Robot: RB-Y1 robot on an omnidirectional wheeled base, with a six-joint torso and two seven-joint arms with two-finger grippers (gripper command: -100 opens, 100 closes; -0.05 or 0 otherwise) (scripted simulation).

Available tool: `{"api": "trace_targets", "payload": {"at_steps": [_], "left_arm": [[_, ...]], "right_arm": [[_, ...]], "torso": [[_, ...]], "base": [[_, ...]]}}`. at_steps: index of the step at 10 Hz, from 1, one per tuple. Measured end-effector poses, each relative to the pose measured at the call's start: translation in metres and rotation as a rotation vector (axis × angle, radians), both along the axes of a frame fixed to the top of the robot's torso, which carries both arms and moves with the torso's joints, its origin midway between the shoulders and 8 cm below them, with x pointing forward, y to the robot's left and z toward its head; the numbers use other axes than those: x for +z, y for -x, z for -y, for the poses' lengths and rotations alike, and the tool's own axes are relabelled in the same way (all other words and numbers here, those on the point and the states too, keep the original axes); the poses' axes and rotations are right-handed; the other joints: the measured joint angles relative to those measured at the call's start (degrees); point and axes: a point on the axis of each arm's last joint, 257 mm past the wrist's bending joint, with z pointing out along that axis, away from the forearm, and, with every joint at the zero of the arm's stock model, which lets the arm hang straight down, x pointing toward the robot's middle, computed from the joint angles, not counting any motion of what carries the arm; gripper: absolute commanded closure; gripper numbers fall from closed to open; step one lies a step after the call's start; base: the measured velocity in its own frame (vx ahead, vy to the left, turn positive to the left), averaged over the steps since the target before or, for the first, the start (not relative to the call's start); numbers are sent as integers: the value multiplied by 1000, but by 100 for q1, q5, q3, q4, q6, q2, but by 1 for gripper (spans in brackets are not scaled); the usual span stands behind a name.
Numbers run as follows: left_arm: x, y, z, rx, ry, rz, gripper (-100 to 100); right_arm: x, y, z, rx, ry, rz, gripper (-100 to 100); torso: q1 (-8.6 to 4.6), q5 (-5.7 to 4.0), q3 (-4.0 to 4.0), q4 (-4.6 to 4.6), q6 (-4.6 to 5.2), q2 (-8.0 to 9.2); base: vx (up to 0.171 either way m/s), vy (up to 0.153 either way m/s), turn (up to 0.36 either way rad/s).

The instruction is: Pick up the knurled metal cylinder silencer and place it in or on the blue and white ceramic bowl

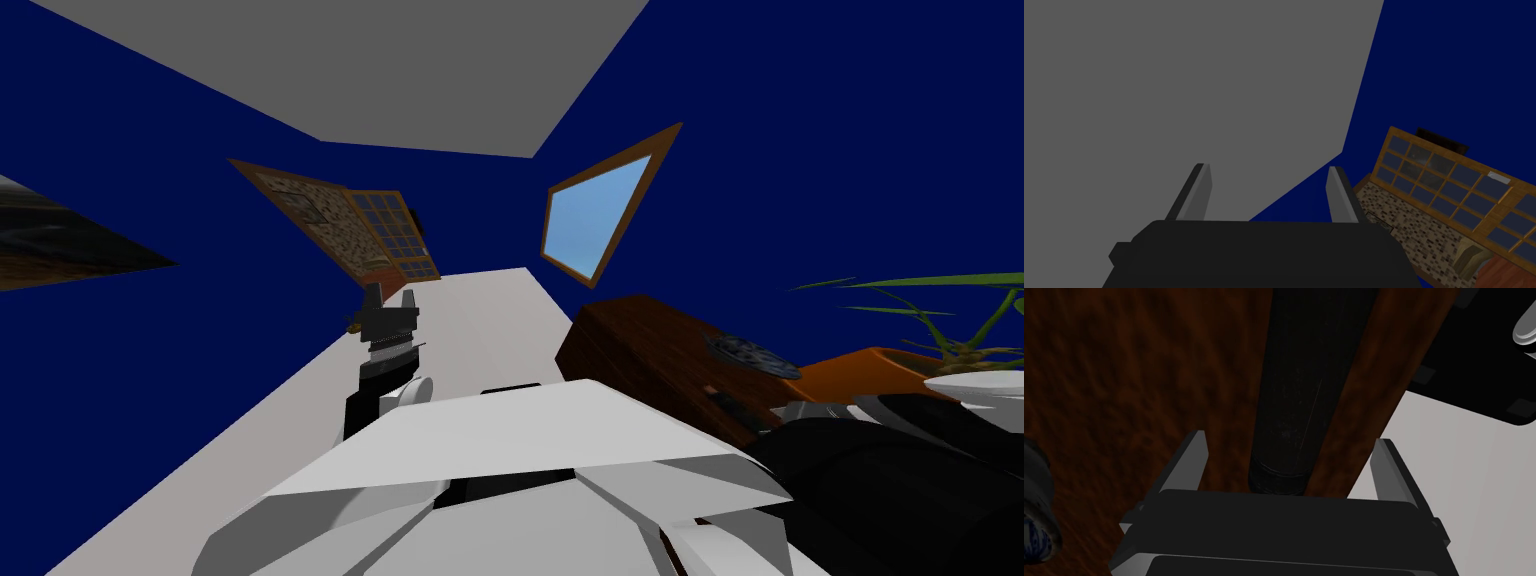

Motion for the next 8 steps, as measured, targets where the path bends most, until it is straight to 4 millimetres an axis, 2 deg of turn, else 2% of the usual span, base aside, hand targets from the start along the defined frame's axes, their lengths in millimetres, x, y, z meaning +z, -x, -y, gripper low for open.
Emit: {"api": "trace_targets", "payload": {"at_steps": [2,3,4,7,8], "left_arm": [[0,0,0,0,0,0,0],[0,0,0,0,0,0,0],[0,0,0,0,0,0,0],[0,0,0,0,0,0,0],[0,0,0,0,0,0,0]], "right_arm": [[-8,33,-5,-35,-20,-54,-100],[-9,35,-6,-37,-22,-57,0],[-9,35,-6,-37,-21,-57,-100],[-27,52,-8,-53,-22,-58,-100],[-28,53,-8,-53,-22,-59,100]], "torso": [[12,2,3,1,-1,6],[20,5,5,2,-2,9],[25,6,7,3,-2,12],[20,4,3,1,-2,6],[24,7,4,2,-2,9]], "base": [[17,-23,12],[0,0,0],[15,-7,63],[21,-13,47],[0,0,0]]}}
